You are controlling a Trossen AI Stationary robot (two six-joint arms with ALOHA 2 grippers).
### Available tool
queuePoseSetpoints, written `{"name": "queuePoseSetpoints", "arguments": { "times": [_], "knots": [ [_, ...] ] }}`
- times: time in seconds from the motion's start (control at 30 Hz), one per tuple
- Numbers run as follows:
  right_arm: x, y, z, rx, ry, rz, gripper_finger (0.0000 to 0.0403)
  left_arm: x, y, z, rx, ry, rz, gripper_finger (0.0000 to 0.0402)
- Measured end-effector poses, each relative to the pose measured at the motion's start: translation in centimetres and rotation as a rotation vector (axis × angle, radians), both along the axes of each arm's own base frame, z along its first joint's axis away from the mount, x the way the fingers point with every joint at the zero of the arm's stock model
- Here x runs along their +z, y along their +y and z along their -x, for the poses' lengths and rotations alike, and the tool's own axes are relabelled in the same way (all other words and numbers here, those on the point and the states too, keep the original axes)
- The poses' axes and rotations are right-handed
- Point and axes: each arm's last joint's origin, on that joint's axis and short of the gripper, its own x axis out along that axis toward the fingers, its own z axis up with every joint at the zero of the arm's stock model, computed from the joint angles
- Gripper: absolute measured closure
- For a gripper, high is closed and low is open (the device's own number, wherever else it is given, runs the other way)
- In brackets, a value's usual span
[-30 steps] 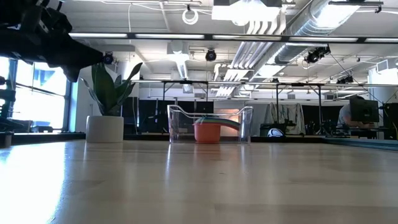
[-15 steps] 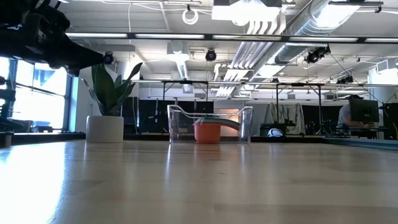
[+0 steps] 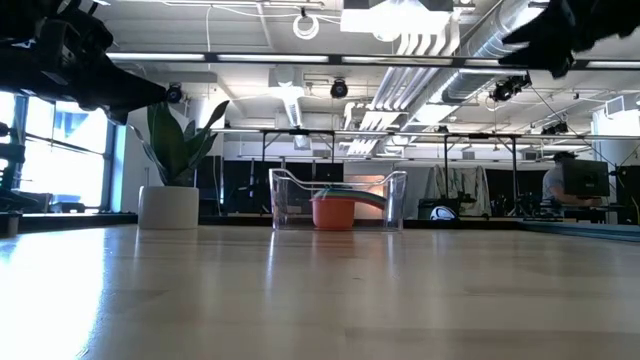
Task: Nest measuring cups in basket
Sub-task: Return to Home Position
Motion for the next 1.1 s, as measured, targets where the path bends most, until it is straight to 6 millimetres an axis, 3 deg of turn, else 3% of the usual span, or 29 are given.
{"name": "queuePoseSetpoints", "arguments": {
  "times": [0.13, 0.23, 0.43, 0.87, 1.1],
  "knots": [
    [-3.9, 0.0, 0.2, -0.018, -0.018, -0.083, 0.0171, 0.0, 0.0, 0.0, 0.000, 0.000, 0.000, 0.0353],
    [-5.6, 0.1, 0.4, -0.006, -0.061, -0.125, 0.0171, 0.0, 0.0, 0.0, 0.000, 0.000, 0.000, 0.0353],
    [-6.8, 0.2, 0.8, 0.006, -0.143, -0.146, 0.0171, 0.0, 0.0, 0.0, 0.000, 0.000, 0.000, 0.0353],
    [-10.6, 0.4, -1.2, 0.124, -0.231, -0.256, 0.0171, 0.0, 0.0, 0.0, -0.001, 0.000, 0.000, 0.0353],
    [-10.8, 0.4, -1.4, 0.155, -0.240, -0.291, 0.0171, 0.0, 0.0, 0.0, -0.002, 0.000, 0.000, 0.0353]
  ]
}}
